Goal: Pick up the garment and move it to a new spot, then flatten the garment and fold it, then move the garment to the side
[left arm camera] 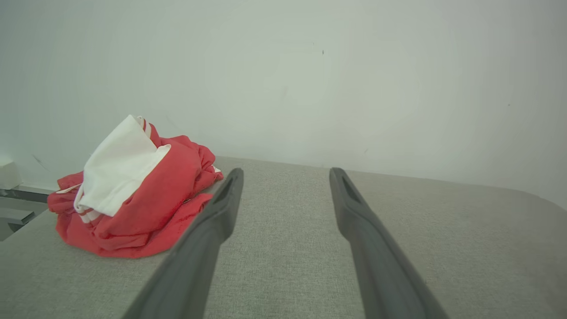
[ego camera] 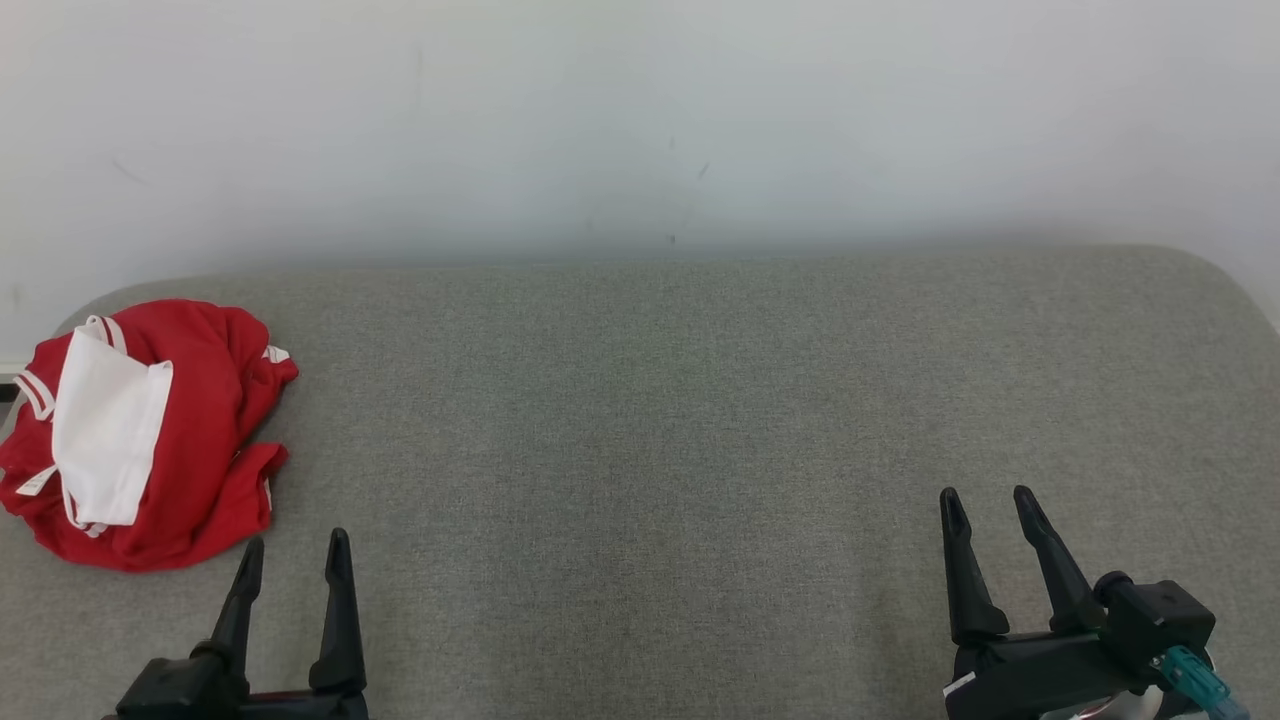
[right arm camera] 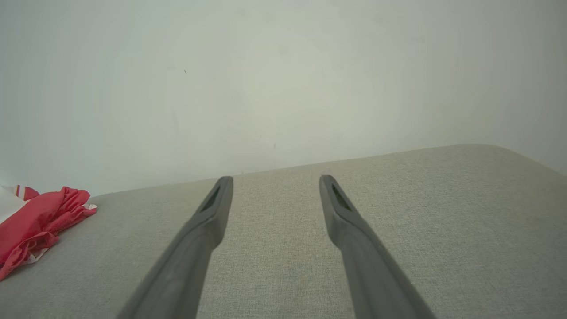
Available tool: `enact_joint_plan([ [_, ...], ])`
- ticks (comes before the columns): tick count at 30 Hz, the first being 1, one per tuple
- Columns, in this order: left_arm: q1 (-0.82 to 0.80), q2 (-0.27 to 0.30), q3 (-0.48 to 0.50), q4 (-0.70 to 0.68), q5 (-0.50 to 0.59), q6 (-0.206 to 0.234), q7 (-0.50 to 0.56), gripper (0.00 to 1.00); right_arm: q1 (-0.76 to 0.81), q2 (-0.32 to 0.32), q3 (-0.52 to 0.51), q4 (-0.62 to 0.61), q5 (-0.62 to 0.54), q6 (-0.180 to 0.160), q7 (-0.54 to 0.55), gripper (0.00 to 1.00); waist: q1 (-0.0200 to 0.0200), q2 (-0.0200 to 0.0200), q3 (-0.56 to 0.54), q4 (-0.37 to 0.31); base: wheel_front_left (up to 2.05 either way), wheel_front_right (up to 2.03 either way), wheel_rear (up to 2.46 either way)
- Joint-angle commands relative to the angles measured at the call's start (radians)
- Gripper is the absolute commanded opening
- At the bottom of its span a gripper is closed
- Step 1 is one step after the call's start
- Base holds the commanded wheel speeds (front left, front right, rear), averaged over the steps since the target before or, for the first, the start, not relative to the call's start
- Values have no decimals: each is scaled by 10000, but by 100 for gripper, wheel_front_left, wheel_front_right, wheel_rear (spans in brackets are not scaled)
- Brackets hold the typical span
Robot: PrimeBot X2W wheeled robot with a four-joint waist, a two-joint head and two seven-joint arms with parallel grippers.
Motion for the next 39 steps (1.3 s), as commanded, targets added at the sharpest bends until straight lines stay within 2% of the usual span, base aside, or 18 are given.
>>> enact_joint_plan([
  [1, 91, 57, 42, -121, 311, 32, -115, 100, -23, -35, -27, -88, -349, -16, -111, 100, 0, 0, 2, 4, 0, 0, 0],
  [16, 185, 35, 106, -266, 1156, -276, -385, 100, 80, -20, -274, -179, -1411, -18, -395, 100, 0, 0, 12, 13, 0, 0, 0],
  [30, 307, 77, 118, -341, 1899, -597, -661, 100, 196, 79, -425, -13, -1506, -21, -514, 100, 0, 0, -11, 11, 0, 0, 0],
  [39, 312, 104, 93, -214, 1670, -711, -651, 100, 242, 104, -555, -183, -1180, -21, -120, 100, 0, 0, -25, 41, 0, 0, 0],
])
